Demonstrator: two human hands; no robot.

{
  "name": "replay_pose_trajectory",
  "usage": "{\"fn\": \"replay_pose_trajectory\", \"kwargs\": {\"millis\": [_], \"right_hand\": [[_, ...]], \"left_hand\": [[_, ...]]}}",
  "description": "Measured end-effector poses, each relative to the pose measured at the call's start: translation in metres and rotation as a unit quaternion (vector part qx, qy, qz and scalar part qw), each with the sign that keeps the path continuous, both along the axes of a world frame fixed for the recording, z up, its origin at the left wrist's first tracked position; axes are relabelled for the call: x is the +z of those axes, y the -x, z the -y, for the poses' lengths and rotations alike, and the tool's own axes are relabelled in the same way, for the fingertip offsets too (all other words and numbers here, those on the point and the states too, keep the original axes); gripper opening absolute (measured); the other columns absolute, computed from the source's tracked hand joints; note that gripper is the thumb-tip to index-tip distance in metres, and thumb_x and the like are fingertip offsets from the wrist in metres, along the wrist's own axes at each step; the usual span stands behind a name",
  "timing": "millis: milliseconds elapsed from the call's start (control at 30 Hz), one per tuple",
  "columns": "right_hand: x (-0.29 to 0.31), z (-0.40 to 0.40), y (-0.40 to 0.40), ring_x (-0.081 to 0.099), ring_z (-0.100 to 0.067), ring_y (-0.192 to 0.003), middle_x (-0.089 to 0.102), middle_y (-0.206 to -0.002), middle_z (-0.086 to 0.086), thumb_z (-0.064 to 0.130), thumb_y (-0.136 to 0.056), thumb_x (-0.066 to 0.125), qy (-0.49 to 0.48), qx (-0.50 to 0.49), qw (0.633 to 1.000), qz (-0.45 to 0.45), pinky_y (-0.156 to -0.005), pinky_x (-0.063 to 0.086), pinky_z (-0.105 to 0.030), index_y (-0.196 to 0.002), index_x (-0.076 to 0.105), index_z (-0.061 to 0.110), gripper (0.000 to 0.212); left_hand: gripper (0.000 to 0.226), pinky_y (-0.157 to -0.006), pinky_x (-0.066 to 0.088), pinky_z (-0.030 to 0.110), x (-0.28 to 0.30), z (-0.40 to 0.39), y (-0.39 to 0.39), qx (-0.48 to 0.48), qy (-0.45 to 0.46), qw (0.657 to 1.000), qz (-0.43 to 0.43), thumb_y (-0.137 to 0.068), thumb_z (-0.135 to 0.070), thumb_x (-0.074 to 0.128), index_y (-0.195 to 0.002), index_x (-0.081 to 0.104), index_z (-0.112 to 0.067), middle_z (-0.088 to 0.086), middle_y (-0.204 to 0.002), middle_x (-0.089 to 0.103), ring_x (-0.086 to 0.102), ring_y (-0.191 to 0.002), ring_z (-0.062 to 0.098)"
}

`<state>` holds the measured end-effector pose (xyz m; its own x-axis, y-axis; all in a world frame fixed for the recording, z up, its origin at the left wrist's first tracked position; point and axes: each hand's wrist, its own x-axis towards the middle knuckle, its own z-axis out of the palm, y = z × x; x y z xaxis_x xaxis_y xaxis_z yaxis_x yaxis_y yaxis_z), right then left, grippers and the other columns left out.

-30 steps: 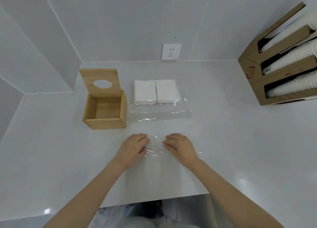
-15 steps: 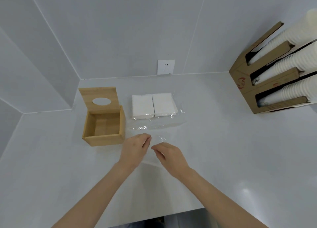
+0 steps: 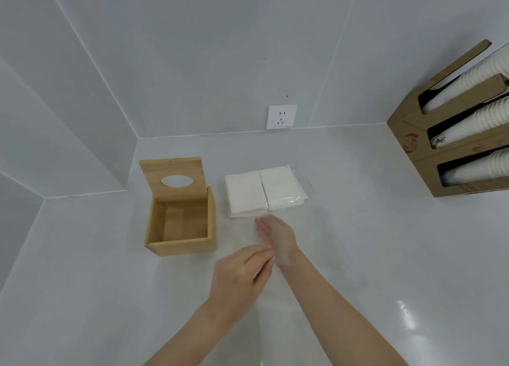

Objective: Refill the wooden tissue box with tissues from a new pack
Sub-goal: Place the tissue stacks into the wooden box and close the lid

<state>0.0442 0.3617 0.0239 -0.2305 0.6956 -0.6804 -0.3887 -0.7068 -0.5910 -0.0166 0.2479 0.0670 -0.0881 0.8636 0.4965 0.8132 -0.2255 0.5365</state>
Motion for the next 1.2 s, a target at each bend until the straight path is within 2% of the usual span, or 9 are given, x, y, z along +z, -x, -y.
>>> {"fn": "replay_pose_trajectory", "kwargs": {"millis": [133, 333, 433, 500, 567, 800, 933, 1067, 1200], "right_hand": [[-0.009, -0.010, 0.005, 0.057, -0.022, -0.104, 0.060, -0.100, -0.015, 0.000, -0.089, 0.052, -0.001, -0.005, 1.000, 0.000, -0.093, 0.048, -0.025, -0.108, 0.059, -0.006, 0.022], [-0.011, -0.013, 0.016, 0.061, -0.015, -0.062, 0.061, -0.067, -0.008, 0.004, -0.083, 0.061, -0.021, -0.018, 0.996, 0.081, -0.056, 0.055, -0.021, -0.074, 0.064, 0.005, 0.011], [-0.014, -0.019, 0.022, 0.057, -0.015, -0.043, 0.053, -0.059, -0.009, 0.012, -0.080, 0.069, 0.010, -0.039, 0.991, 0.126, -0.043, 0.052, -0.024, -0.068, 0.058, 0.003, 0.019], [-0.015, -0.019, 0.025, 0.055, -0.016, -0.043, 0.050, -0.059, -0.008, 0.016, -0.080, 0.070, 0.006, -0.049, 0.989, 0.139, -0.041, 0.049, -0.022, -0.067, 0.056, 0.004, 0.022], [-0.018, -0.019, 0.028, 0.054, -0.018, -0.048, 0.052, -0.059, -0.008, 0.017, -0.081, 0.068, -0.010, -0.057, 0.983, 0.175, -0.038, 0.047, -0.018, -0.069, 0.057, 0.005, 0.021], [-0.018, -0.019, 0.040, 0.048, -0.013, -0.050, 0.053, -0.054, 0.001, 0.016, -0.078, 0.068, -0.037, -0.080, 0.963, 0.254, -0.048, 0.042, -0.021, -0.064, 0.061, 0.011, 0.016], [-0.015, -0.024, 0.039, 0.054, -0.012, -0.059, 0.057, -0.064, -0.004, 0.006, -0.081, 0.063, -0.003, -0.113, 0.974, 0.197, -0.059, 0.049, -0.020, -0.085, 0.065, 0.004, 0.005], [-0.014, -0.029, 0.040, 0.060, -0.020, -0.076, 0.060, -0.084, -0.011, 0.009, -0.078, 0.070, 0.039, -0.121, 0.984, 0.128, -0.070, 0.053, -0.026, -0.099, 0.062, -0.002, 0.025], [-0.014, -0.033, 0.042, 0.061, -0.020, -0.074, 0.062, -0.076, -0.008, 0.015, -0.074, 0.075, 0.066, -0.106, 0.982, 0.140, -0.058, 0.053, -0.026, -0.075, 0.067, 0.006, 0.012]], "left_hand": [[0.011, -0.071, 0.057, 0.024, -0.008, 0.002, 0.006, -0.032, -0.047, 0.998, 0.026, -0.081, -0.013, 0.064, -0.082, 0.074, -0.008, 0.000, -0.086, 0.075, 0.070, -0.082, 0.009], [0.023, -0.088, 0.050, 0.024, -0.014, 0.014, 0.017, -0.101, -0.012, 0.995, 0.020, -0.076, -0.029, 0.066, -0.087, 0.072, -0.010, 0.001, -0.106, 0.071, 0.061, -0.107, 0.010], [0.060, -0.111, 0.018, 0.013, -0.021, 0.009, 0.021, -0.084, 0.169, 0.965, 0.181, -0.087, -0.053, 0.041, -0.134, 0.042, -0.017, -0.006, -0.147, 0.032, 0.023, -0.139, 0.006], [0.065, -0.105, 0.001, 0.002, -0.026, -0.010, 0.018, -0.001, 0.278, 0.908, 0.313, -0.089, -0.058, 0.029, -0.143, 0.010, -0.028, -0.015, -0.154, -0.002, -0.006, -0.140, -0.003], [0.064, -0.106, -0.002, 0.010, -0.030, -0.036, 0.017, 0.094, 0.332, 0.857, 0.383, -0.092, -0.051, 0.027, -0.145, 0.001, -0.027, -0.011, -0.155, -0.013, -0.013, -0.138, -0.003], [0.051, -0.120, 0.006, 0.039, -0.048, -0.064, 0.029, 0.176, 0.310, 0.812, 0.462, -0.098, -0.034, 0.029, -0.145, 0.016, -0.018, 0.001, -0.156, 0.013, 0.007, -0.143, 0.011], [0.051, -0.118, 0.000, 0.030, -0.049, -0.066, 0.031, 0.173, 0.319, 0.811, 0.459, -0.099, -0.030, 0.026, -0.146, 0.013, -0.016, -0.003, -0.157, 0.009, 0.003, -0.143, 0.007], [0.048, -0.118, 0.005, 0.030, -0.050, -0.066, 0.033, 0.177, 0.290, 0.804, 0.489, -0.099, -0.028, 0.028, -0.144, 0.020, -0.014, -0.004, -0.154, 0.017, 0.012, -0.141, 0.007], [0.039, -0.096, 0.013, 0.003, -0.052, -0.063, 0.032, 0.180, 0.262, 0.796, 0.514, -0.099, -0.028, 0.032, -0.137, 0.029, -0.025, -0.033, -0.125, 0.032, 0.024, -0.107, -0.032]]}}
